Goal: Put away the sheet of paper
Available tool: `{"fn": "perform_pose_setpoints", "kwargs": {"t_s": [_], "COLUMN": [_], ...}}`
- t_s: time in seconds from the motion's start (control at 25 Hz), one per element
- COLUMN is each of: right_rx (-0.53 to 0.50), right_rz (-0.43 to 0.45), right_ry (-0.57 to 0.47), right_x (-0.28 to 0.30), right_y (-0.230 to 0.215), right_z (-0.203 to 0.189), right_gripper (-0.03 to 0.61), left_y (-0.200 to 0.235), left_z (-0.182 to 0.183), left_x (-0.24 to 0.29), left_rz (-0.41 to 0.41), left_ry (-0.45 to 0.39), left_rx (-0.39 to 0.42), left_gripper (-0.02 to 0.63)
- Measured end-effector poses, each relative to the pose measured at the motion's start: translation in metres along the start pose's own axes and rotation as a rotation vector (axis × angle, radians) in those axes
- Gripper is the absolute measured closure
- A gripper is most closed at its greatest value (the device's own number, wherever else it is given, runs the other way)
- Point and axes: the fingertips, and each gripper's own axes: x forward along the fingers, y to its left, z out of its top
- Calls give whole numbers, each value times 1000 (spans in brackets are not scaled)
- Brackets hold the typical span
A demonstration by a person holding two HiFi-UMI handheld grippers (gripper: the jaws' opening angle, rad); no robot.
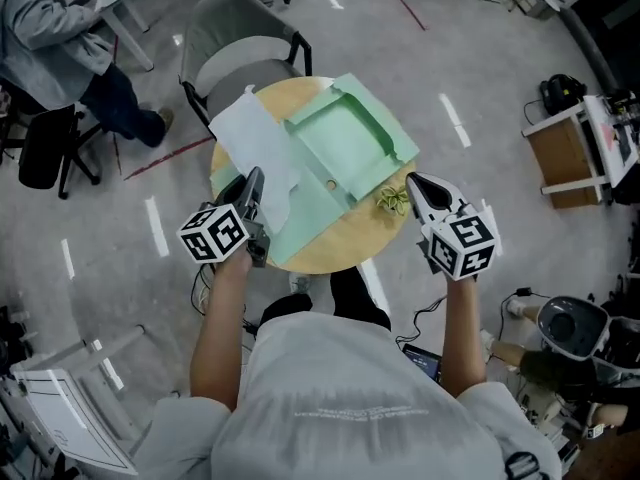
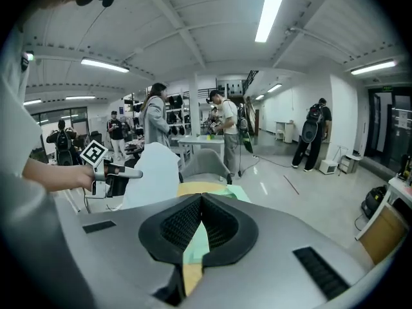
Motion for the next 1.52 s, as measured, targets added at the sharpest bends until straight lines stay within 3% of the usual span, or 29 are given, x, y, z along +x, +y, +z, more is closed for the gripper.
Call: {"fn": "perform_pose_setpoints", "kwargs": {"t_s": [0.24, 0.44, 0.6, 0.76, 0.88, 1.12, 1.52], "right_rx": [31, 55, 61, 68, 73, 85, 106], "right_rz": [72, 99, 111, 111, 106, 100, 93], "right_ry": [55, 101, 122, 140, 152, 171, 175], "right_x": [35, 64, 73, 76, 77, 75, 71], "right_y": [-22, -37, -40, -42, -45, -47, -50], "right_z": [-11, -22, -28, -34, -40, -51, -61], "right_gripper": [551, 551, 551, 550, 551, 551, 550], "left_y": [9, -5, 4, 13, 34, 52, 77], "left_z": [-25, -31, -55, -87, -116, -143, -157], "left_x": [18, 33, 30, 38, 40, 51, 67], "left_rz": [16, -86, -30, -69, -17, 0, 53], "left_ry": [2, -45, -3, 12, 55, 96, 83], "left_rx": [-185, -396, -475, -575, -615, -643, -719], "left_gripper": [595, 595, 595, 595, 595, 595, 595]}}
